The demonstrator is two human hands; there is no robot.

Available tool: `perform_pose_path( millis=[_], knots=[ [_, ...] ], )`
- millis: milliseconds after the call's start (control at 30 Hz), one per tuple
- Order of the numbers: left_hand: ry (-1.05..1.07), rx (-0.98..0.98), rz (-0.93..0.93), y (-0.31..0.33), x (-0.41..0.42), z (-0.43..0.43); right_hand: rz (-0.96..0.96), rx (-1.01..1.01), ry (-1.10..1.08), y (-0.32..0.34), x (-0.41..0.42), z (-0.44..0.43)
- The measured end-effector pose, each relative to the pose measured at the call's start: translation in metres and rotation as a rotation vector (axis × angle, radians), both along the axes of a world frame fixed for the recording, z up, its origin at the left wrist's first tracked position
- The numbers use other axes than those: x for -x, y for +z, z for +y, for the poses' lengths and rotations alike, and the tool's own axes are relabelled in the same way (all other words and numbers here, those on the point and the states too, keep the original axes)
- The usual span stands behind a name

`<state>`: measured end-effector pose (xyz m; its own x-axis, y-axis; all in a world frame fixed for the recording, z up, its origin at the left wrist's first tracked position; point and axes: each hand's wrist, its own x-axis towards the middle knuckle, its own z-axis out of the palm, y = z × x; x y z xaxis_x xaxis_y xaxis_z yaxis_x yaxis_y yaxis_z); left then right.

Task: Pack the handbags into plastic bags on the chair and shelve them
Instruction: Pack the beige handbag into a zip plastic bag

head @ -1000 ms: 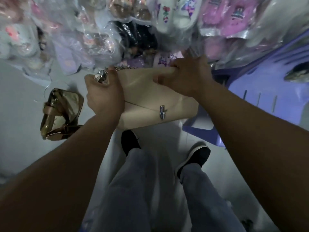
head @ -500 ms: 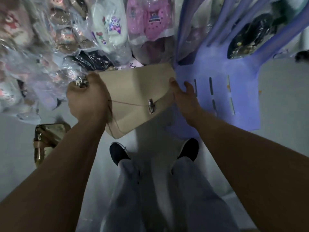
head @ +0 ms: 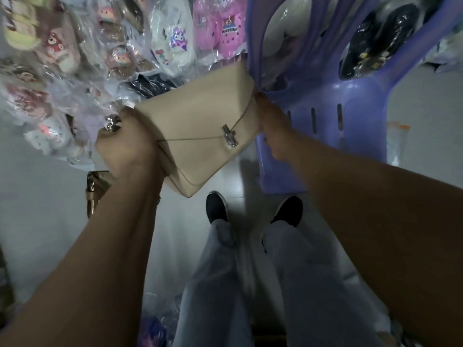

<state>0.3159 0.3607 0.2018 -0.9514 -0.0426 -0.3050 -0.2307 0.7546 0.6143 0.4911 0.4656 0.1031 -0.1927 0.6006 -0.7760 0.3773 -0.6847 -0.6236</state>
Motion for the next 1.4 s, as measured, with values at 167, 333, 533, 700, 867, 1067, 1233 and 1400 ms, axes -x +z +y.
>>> perform_pose_path(
  millis=[167, 333, 533, 700, 867, 1067, 1233, 1400],
  knots=[
    [0.106, -0.017, -0.132, -0.017, 0.005, -0.019, -0.101, -0.016, 0.044, 0.000, -0.001, 0.002],
    [0.111, 0.037, -0.086, -0.029, 0.011, -0.047, -0.131, -0.092, -0.106, -0.011, -0.002, -0.012],
    [0.006, 0.036, -0.133, -0.058, -0.024, -0.047, -0.220, -0.043, -0.293, -0.017, -0.039, -0.029],
    [-0.110, -0.015, -0.253, -0.092, -0.074, -0.023, -0.397, -0.202, -0.433, -0.012, -0.089, -0.020],
    [-0.425, -0.112, -0.145, -0.109, -0.121, 0.020, -0.441, -0.289, -0.569, -0.017, -0.140, 0.005],
    [-0.576, -0.208, -0.152, -0.138, -0.170, 0.077, -0.436, -0.277, -0.507, -0.023, -0.211, 0.031],
    [-0.510, -0.267, -0.291, -0.167, -0.186, 0.094, -0.428, -0.133, -0.402, -0.043, -0.231, 0.032],
    [-0.697, -0.002, -0.506, -0.194, -0.177, 0.073, -0.350, -0.063, -0.227, -0.066, -0.231, 0.018]
  ],
)
